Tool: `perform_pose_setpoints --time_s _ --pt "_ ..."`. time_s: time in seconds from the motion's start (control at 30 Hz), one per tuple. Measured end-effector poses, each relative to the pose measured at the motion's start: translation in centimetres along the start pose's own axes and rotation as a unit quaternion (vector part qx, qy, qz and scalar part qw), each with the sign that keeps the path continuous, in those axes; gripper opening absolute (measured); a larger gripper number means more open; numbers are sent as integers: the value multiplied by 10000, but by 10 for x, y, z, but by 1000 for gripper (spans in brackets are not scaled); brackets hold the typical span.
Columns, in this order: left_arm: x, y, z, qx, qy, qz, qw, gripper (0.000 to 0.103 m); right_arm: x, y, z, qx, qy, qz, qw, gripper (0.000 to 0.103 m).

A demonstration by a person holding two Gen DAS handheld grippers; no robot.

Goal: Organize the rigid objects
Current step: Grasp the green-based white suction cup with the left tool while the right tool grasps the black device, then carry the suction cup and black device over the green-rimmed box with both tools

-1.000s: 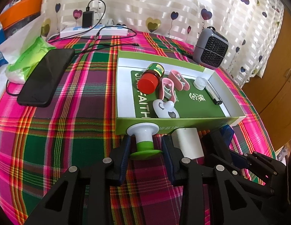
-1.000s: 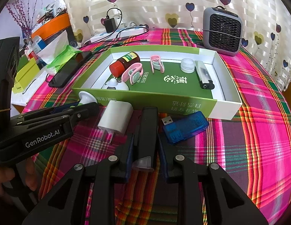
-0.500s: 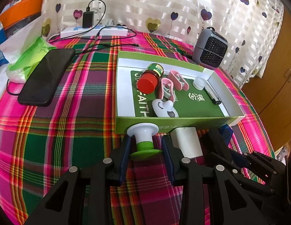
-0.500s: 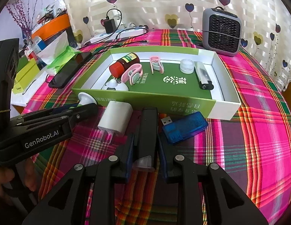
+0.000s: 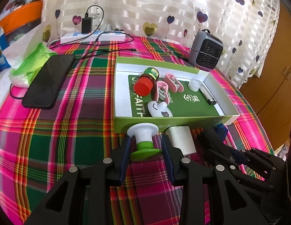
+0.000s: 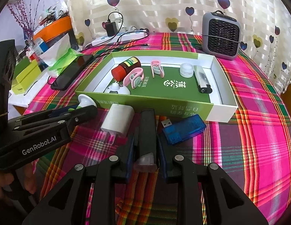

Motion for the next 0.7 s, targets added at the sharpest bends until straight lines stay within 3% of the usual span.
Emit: perform_pose_setpoints --time_s 0.7 --pt "9 12 33 465 -35 -132 9988 32 -2 12 22 322 17 56 9995 24"
Point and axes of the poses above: each gripper's, at about its wrist camera, not at the fingertips, and z roughly against the way its jaws point, x to its right, y to its top, the point moved 6 cm from there along -z, roughly the way its jaws point, and after that the axes turned 10 degrees about y, right-handed, at the moved point
